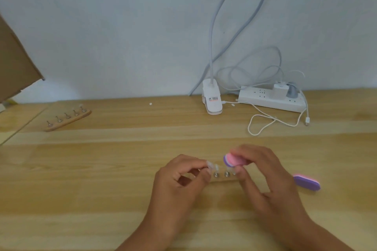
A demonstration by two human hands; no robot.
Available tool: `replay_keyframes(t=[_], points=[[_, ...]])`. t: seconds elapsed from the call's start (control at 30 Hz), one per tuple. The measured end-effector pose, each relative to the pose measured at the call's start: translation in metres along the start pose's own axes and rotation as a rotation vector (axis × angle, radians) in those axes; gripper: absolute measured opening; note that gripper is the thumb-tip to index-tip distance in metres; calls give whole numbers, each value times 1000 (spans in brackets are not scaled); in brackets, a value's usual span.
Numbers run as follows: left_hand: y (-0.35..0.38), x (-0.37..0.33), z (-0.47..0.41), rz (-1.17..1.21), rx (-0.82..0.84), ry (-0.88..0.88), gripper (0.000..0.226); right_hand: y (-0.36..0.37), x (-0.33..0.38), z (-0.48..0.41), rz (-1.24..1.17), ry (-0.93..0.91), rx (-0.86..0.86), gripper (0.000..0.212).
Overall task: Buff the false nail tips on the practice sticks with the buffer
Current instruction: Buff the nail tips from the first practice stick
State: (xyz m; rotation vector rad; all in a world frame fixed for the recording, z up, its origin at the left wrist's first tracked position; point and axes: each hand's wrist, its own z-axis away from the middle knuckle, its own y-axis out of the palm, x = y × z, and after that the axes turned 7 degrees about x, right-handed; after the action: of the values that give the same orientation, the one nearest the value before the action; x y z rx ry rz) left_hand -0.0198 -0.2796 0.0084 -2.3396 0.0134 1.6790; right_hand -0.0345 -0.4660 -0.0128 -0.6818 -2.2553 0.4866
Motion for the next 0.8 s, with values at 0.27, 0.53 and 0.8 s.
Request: replay_keyframes(t=[0.27,0.53,0.8], points=[[6,9,5,-109,88,128,11,7,-2,3,93,-145,45,25],[7,10,7,-91,90,111,15,9,-7,7,80,-185,58,22],[4,12,11,-138,120,140,18,8,-4,9,70,-206,70,23]])
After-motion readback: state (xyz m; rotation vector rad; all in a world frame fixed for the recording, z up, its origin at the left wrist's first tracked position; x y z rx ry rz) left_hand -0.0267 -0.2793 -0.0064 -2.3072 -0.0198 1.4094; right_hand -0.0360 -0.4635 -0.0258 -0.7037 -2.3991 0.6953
